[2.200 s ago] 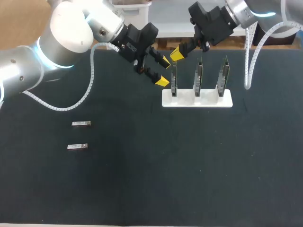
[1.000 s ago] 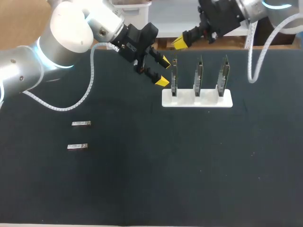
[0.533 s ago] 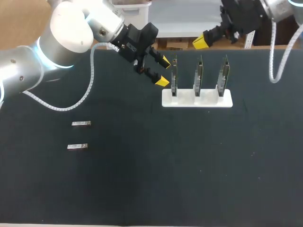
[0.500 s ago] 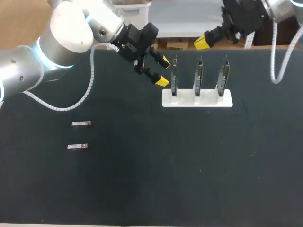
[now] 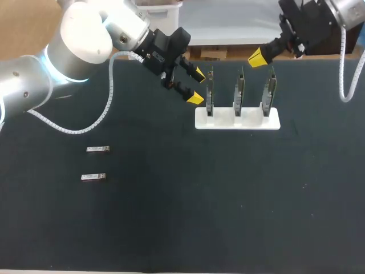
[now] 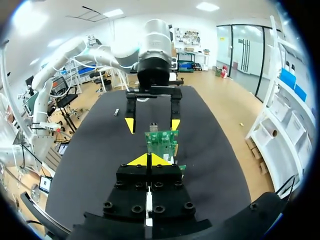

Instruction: Pick up the optical module with the left hand, and insert it into the network port with the right hand.

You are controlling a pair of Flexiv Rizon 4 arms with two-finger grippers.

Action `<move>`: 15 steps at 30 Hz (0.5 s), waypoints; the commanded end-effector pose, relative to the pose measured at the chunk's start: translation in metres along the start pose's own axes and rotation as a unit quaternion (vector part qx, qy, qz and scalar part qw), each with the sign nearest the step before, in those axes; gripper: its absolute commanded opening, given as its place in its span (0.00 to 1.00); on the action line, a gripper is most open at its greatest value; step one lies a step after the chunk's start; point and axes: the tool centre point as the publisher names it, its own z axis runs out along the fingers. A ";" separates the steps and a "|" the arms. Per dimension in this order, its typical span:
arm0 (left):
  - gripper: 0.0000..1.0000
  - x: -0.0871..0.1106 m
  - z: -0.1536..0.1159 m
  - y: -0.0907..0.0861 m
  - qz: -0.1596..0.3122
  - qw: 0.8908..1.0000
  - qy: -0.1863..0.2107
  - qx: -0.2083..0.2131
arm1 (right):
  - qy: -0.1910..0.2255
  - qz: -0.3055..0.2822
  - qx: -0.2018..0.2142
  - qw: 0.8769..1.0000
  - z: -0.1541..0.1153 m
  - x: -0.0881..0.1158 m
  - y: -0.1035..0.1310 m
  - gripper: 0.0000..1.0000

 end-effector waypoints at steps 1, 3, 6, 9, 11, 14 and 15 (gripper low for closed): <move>1.00 -0.001 0.000 0.001 0.000 1.000 0.002 0.001 | -0.001 0.005 -0.001 1.000 0.003 0.006 -0.002 0.00; 1.00 -0.001 0.000 0.001 0.000 1.000 0.002 0.001 | 0.000 0.009 -0.002 1.000 0.003 0.009 -0.002 0.00; 1.00 -0.001 0.000 0.001 0.000 1.000 0.002 0.001 | -0.001 0.013 -0.003 1.000 0.003 0.012 -0.003 0.00; 1.00 -0.001 0.000 0.001 0.000 1.000 0.002 0.001 | 0.000 0.014 -0.006 1.000 0.004 0.015 -0.002 0.00; 1.00 -0.001 0.000 0.001 0.000 1.000 0.002 0.001 | 0.003 0.013 -0.009 1.000 0.004 0.016 -0.001 0.00; 1.00 -0.001 0.000 0.001 0.000 1.000 0.002 0.001 | 0.005 0.012 -0.010 1.000 0.004 0.017 0.000 0.00; 1.00 -0.001 0.000 0.001 0.000 1.000 0.002 0.001 | 0.005 0.013 -0.011 1.000 0.004 0.018 0.000 0.00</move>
